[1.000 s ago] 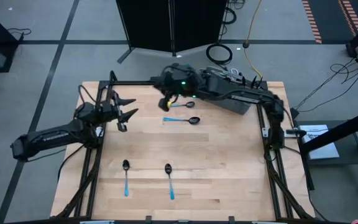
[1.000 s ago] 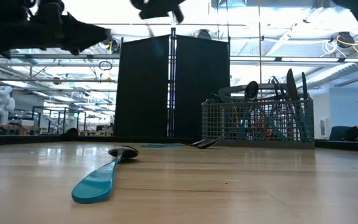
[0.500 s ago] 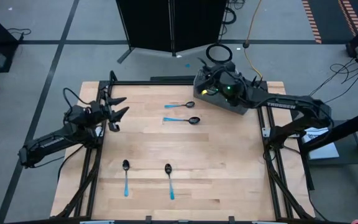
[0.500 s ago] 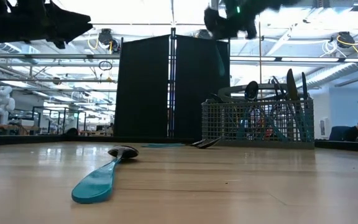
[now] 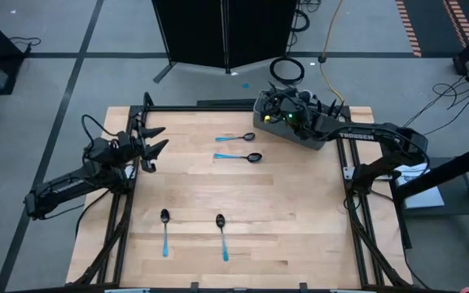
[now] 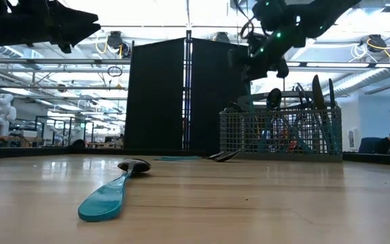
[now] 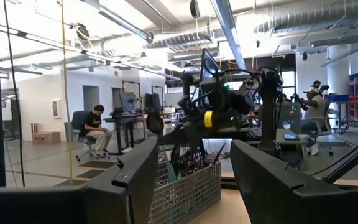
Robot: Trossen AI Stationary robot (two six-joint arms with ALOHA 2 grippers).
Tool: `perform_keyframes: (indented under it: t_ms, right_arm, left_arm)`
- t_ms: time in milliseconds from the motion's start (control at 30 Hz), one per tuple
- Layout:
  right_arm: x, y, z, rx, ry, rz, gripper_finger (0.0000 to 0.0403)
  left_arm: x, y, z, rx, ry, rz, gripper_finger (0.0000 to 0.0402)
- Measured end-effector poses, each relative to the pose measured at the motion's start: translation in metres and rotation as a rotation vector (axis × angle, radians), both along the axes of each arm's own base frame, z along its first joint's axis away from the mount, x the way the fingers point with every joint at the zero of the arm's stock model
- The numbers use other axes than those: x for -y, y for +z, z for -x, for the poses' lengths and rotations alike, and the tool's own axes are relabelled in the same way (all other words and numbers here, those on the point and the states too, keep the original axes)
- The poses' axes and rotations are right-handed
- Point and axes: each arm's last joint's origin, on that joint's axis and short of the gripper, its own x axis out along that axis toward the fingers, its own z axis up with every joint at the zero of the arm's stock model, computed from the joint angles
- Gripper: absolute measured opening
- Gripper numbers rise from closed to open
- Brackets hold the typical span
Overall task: Sort silverware
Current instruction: Put the blue spoon into the left of the blue utensil organizer
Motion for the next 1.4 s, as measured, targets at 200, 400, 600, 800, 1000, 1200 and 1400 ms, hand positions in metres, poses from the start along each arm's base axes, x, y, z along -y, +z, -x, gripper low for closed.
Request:
perform_keyframes:
  t_ms: [200, 400, 600, 800, 1000, 1200, 1400]
  right_arm:
    - [0.004, -0.015, -0.006, 0.001, -0.012, -0.052, 0.0015]
    - [0.004, -0.018, -0.005, 0.022, -0.032, -0.086, 0.0054]
    - [0.003, -0.019, -0.003, 0.002, -0.036, -0.098, 0.0094]
    - [-0.004, -0.004, 0.003, -0.010, 0.000, -0.057, 0.0117]
    - [-0.016, 0.020, 0.024, 0.013, 0.009, -0.061, 0.0115]
    - [-0.026, 0.025, 0.041, -0.039, 0.082, -0.158, 0.0115]
    - [-0.035, 0.026, 0.035, 0.003, 0.287, -0.232, 0.0114]
  left_arm:
    - [0.000, 0.000, 0.000, -0.001, -0.002, 0.000, 0.0199]
    - [0.000, 0.000, 0.000, -0.002, -0.012, -0.002, 0.0199]
    - [0.000, 0.000, 0.000, -0.003, -0.019, -0.002, 0.0199]
    - [0.001, 0.000, 0.000, -0.006, -0.036, -0.007, 0.0199]
    - [0.001, 0.001, 0.000, 0.006, -0.044, 0.010, 0.0199]
    - [0.001, 0.001, 0.000, 0.006, -0.043, 0.009, 0.0199]
    - [0.002, 0.001, -0.001, -0.001, -0.074, 0.003, 0.0199]
